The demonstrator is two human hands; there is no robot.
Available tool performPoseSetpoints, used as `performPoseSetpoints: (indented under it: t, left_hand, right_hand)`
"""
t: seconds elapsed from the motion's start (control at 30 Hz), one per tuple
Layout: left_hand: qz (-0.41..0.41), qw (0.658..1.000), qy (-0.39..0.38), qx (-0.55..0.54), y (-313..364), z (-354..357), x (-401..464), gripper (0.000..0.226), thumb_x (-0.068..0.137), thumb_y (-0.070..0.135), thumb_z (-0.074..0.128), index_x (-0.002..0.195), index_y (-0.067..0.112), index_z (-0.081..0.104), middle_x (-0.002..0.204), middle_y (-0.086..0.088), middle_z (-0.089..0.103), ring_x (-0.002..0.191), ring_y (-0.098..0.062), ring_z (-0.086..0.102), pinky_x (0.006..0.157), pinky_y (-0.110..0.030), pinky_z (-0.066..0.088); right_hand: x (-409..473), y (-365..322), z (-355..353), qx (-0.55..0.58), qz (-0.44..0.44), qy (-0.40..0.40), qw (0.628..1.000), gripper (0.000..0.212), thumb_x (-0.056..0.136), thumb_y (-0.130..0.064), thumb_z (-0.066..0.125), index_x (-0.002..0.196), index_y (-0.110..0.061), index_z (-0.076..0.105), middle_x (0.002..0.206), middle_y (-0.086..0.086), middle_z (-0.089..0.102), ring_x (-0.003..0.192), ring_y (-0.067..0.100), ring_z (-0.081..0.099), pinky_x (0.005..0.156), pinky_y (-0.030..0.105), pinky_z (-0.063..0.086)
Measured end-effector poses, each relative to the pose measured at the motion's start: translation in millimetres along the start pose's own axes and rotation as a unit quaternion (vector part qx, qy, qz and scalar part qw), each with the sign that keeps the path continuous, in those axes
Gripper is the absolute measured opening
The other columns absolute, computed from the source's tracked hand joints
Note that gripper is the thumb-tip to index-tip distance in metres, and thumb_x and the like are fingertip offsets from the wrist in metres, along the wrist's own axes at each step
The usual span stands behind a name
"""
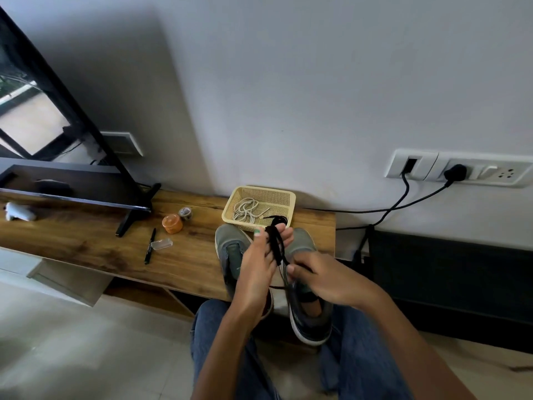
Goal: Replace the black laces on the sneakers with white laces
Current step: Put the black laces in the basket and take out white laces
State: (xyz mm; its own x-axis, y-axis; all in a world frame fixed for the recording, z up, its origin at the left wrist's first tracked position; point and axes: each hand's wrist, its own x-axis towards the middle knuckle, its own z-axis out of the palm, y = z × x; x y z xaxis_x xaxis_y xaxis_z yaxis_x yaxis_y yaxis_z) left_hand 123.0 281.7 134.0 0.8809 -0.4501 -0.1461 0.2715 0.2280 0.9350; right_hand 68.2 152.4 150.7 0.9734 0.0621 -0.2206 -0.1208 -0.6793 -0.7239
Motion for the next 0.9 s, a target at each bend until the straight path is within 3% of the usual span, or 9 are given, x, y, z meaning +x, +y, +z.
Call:
performPoseSetpoints:
  t: [0.1, 0.17, 0.23, 0.33, 0.43, 0.53, 0.63, 0.77, 0.9]
  left_hand:
    - [0.071, 0.985, -0.025, 0.158, -11.3, -2.8, -2.9, 0.053, 0.094, 0.053, 0.030, 0.117, 0.018, 0.062, 0.111, 0.009, 0.069, 0.108, -0.002, 0.061, 0.091, -0.019, 0.046]
    - [0.110, 0.960, -0.047, 0.252, -12.1, -2.3, -8.7, 0.045, 0.094, 0.049, 0.028, 0.092, 0.022, 0.064, 0.086, 0.019, 0.067, 0.083, 0.005, 0.060, 0.073, -0.012, 0.043]
    - [0.118, 0.950, -0.059, 0.282, -13.2, -3.6, -10.8, 0.054, 0.094, 0.054, 0.025, 0.081, 0.018, 0.063, 0.075, 0.008, 0.065, 0.073, -0.002, 0.060, 0.067, -0.017, 0.045]
    - [0.062, 0.974, -0.046, 0.213, -8.7, -3.1, -8.9, 0.068, 0.093, 0.058, 0.019, 0.073, 0.011, 0.063, 0.058, 0.001, 0.057, 0.059, -0.010, 0.057, 0.063, -0.021, 0.046]
    - [-0.018, 0.999, -0.017, 0.027, 2.0, 1.2, -8.0, 0.064, 0.096, 0.052, 0.022, 0.068, 0.008, 0.059, 0.052, -0.001, 0.047, 0.050, -0.013, 0.048, 0.064, -0.028, 0.046]
    - [-0.034, 0.985, -0.055, -0.157, 11.2, 1.1, -7.3, 0.055, 0.092, 0.051, 0.031, 0.088, 0.005, 0.061, 0.070, -0.005, 0.059, 0.064, -0.015, 0.058, 0.075, -0.028, 0.054]
    - [-0.028, 0.974, -0.077, -0.209, 15.4, 0.7, -4.8, 0.066, 0.086, 0.053, 0.034, 0.119, 0.001, 0.058, 0.112, -0.016, 0.068, 0.103, -0.023, 0.066, 0.090, -0.029, 0.054]
    - [-0.018, 0.996, -0.047, -0.079, 10.6, 4.8, -2.8, 0.070, 0.086, 0.058, 0.029, 0.127, 0.007, 0.054, 0.126, -0.012, 0.063, 0.120, -0.019, 0.058, 0.102, -0.030, 0.046]
    - [0.062, 0.981, -0.037, 0.181, -8.2, -0.1, -3.6, 0.052, 0.096, 0.054, 0.028, 0.100, 0.018, 0.065, 0.087, 0.009, 0.069, 0.083, -0.001, 0.061, 0.071, -0.017, 0.045]
  right_hand:
    - [-2.5, -9.2, -6.1, 0.011, -0.015, 0.004, 1.000, 0.025, 0.100, -0.031, 0.044, 0.078, -0.025, 0.055, 0.074, -0.010, 0.054, 0.064, -0.002, 0.049, 0.058, 0.016, 0.036]
    - [-3.6, -11.4, -11.3, 0.043, -0.033, 0.025, 0.998, 0.024, 0.099, -0.034, 0.046, 0.081, -0.024, 0.058, 0.079, -0.001, 0.061, 0.069, 0.010, 0.057, 0.064, 0.028, 0.042]
    - [-3.4, -10.2, -17.6, 0.051, -0.041, 0.069, 0.995, 0.024, 0.095, -0.039, 0.051, 0.078, -0.024, 0.060, 0.078, 0.005, 0.064, 0.072, 0.021, 0.060, 0.066, 0.038, 0.045]
    - [-0.6, -2.6, -25.4, 0.069, -0.040, 0.145, 0.986, 0.019, 0.090, -0.037, 0.061, 0.076, -0.023, 0.064, 0.069, -0.003, 0.062, 0.065, 0.013, 0.056, 0.063, 0.034, 0.042]
    - [3.3, 7.5, -27.6, 0.097, -0.018, 0.194, 0.976, 0.019, 0.090, -0.035, 0.060, 0.079, -0.021, 0.065, 0.075, 0.000, 0.066, 0.072, 0.020, 0.060, 0.067, 0.035, 0.044]
    - [4.5, 11.5, -21.2, 0.077, 0.008, 0.176, 0.981, 0.026, 0.097, -0.035, 0.049, 0.078, -0.022, 0.061, 0.068, -0.007, 0.057, 0.062, 0.008, 0.052, 0.062, 0.027, 0.038]
    - [4.3, 9.1, -9.3, 0.039, 0.027, 0.090, 0.995, 0.032, 0.101, -0.032, 0.039, 0.081, -0.020, 0.060, 0.066, -0.002, 0.056, 0.054, 0.001, 0.047, 0.056, 0.026, 0.034]
    - [1.9, -0.6, 1.4, 0.008, 0.004, -0.007, 1.000, 0.029, 0.102, -0.026, 0.040, 0.084, -0.015, 0.060, 0.071, -0.005, 0.055, 0.058, 0.000, 0.048, 0.056, 0.020, 0.034]
    - [-0.6, -5.0, -5.9, 0.036, -0.007, 0.020, 0.999, 0.026, 0.100, -0.033, 0.044, 0.086, -0.019, 0.062, 0.078, 0.001, 0.062, 0.067, 0.011, 0.055, 0.063, 0.026, 0.040]
